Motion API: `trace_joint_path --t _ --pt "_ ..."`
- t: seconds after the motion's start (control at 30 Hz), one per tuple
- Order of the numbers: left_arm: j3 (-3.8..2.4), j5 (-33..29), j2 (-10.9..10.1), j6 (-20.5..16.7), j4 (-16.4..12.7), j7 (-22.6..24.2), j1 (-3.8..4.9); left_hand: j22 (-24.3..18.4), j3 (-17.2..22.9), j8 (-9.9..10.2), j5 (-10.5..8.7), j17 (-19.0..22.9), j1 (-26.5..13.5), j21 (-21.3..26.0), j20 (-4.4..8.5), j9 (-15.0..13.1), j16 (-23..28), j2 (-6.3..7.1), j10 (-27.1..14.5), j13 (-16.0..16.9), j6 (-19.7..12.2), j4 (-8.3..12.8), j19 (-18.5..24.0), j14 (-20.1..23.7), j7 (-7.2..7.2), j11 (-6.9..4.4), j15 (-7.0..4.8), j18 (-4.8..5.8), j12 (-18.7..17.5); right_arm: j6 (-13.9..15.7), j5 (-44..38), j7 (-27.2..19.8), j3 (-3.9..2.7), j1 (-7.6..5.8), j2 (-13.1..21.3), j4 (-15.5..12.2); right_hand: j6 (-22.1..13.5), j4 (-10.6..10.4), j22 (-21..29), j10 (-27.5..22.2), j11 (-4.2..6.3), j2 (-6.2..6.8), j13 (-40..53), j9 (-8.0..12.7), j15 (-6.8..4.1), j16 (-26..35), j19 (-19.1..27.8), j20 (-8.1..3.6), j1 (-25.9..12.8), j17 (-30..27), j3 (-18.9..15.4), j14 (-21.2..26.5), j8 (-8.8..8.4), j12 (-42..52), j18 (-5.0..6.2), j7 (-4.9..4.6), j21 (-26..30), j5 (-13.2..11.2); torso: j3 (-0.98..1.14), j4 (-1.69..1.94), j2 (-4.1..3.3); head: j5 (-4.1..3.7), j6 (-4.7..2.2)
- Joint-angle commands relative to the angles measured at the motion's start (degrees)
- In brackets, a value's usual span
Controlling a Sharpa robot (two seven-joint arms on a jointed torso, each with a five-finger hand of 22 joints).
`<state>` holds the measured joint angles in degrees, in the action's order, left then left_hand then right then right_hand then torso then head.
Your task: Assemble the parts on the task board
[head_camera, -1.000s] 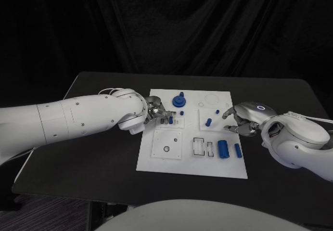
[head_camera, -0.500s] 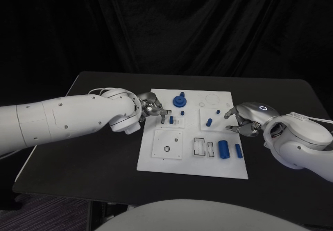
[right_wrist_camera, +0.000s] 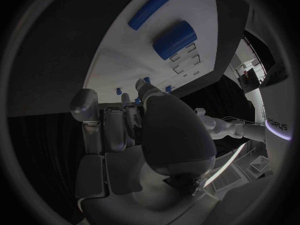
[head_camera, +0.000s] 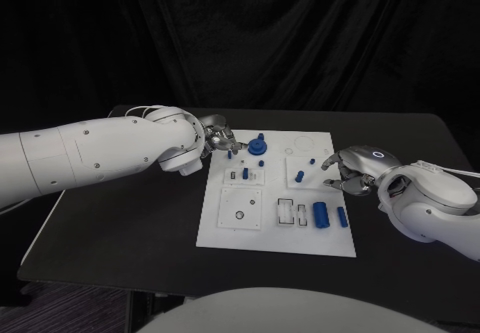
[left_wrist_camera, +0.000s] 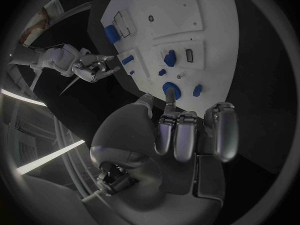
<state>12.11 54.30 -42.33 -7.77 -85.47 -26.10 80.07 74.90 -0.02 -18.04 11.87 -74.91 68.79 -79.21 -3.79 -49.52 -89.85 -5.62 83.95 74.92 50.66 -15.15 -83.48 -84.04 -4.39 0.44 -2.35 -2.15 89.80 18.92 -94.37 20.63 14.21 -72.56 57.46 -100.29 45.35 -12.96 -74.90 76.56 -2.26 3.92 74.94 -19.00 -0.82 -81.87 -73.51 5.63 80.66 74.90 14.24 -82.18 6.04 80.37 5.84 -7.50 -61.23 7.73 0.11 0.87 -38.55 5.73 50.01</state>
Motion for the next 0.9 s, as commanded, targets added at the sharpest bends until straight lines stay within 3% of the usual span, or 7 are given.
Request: trace_joint_path --t 0.03,0.2,0.43,0.83,0.9 --pt "-0.04 0.36 1.21 5.71 1.65 -0.89 0.19 11.27 -0.06 -0.42 -1.89 -15.09 0.2 0.26 0.04 -0.12 -0.15 -0.02 6.05 15.08 -0.07 -0.67 -0.16 -5.96 -0.02 -0.1 -0.33 -0.67 0.2 1.27 -0.22 0.58 -0.03 0.08 0.09 0.05 0.48 -0.3 -6.75 -0.2 -0.06 -0.3 1.97 0.06 0.05 0.03 0.14 0.0 -0.16 3.87 0.15 0.21 -0.34 -0.17 0.42 0.09 0.14 0.37 0.13 -0.2 -0.01 -0.2 -0.01" --pt "-0.04 0.37 3.58 8.0 4.44 -1.65 0.17 11.01 -0.29 -0.54 -2.35 -15.09 -0.22 1.08 0.02 -0.12 -0.15 -0.06 6.05 15.08 0.0 -0.96 0.31 -5.96 -0.07 -0.05 -0.28 -0.86 0.2 1.43 -0.22 0.42 -0.03 0.08 0.05 0.08 0.55 -0.34 -6.73 -0.22 -0.06 -0.37 1.94 0.11 0.04 0.04 0.16 0.0 -0.17 3.86 0.19 0.21 -0.34 -0.19 0.43 0.08 0.22 0.6 -0.06 -0.01 -0.19 -0.62 -0.01" --pt "-0.03 0.38 6.54 10.42 7.19 -2.27 -0.04 11.11 -0.82 -0.91 -3.94 -15.09 -1.15 0.94 -0.03 -0.15 -0.15 -0.3 6.05 15.08 0.44 -1.21 0.21 -5.96 -0.01 -0.05 -0.24 -0.81 0.2 2.65 -0.22 -0.03 -0.03 0.08 0.22 -0.02 0.61 -0.36 -6.8 -0.04 -0.05 -0.39 2.11 0.14 0.04 -0.11 0.03 -0.01 -0.18 4.05 0.21 0.06 -0.33 -0.05 0.39 0.09 0.02 0.7 -0.05 -0.04 -0.14 -0.57 -0.01" --pt "-0.03 0.39 7.69 12.45 8.26 -4.85 -0.33 11.23 -1.32 -0.77 -4.5 -15.09 -1.76 0.69 0.09 0.18 -0.15 -0.38 6.05 15.08 0.91 -1.03 -0.01 -5.96 0.17 -0.23 -0.4 -0.75 0.2 3.63 -0.22 -0.13 -0.03 0.08 1.28 -0.41 0.69 -0.41 -6.88 0.09 -0.06 -0.38 2.23 0.16 0.03 -0.22 -0.15 -0.01 -0.25 4.2 0.19 -0.06 -0.31 0.05 0.33 0.07 -0.26 0.74 -0.05 -0.02 -0.11 -0.28 -0.01" --pt "-0.03 0.39 7.67 12.83 8.25 -5.42 -0.37 11.21 -1.3 -0.53 -4.27 -15.09 -1.7 0.77 0.1 0.34 -0.15 -0.41 6.05 15.08 0.8 -0.93 0.02 -5.96 0.14 -0.22 -0.4 -0.77 0.2 3.67 -0.22 -0.13 -0.03 0.08 1.28 -0.45 0.69 -0.41 -6.88 0.09 -0.06 -0.38 2.23 0.16 0.03 -0.22 -0.15 -0.01 -0.25 4.2 0.19 -0.06 -0.31 0.05 0.33 0.07 -0.26 0.74 -0.15 -0.14 -0.37 -0.14 -0.01"
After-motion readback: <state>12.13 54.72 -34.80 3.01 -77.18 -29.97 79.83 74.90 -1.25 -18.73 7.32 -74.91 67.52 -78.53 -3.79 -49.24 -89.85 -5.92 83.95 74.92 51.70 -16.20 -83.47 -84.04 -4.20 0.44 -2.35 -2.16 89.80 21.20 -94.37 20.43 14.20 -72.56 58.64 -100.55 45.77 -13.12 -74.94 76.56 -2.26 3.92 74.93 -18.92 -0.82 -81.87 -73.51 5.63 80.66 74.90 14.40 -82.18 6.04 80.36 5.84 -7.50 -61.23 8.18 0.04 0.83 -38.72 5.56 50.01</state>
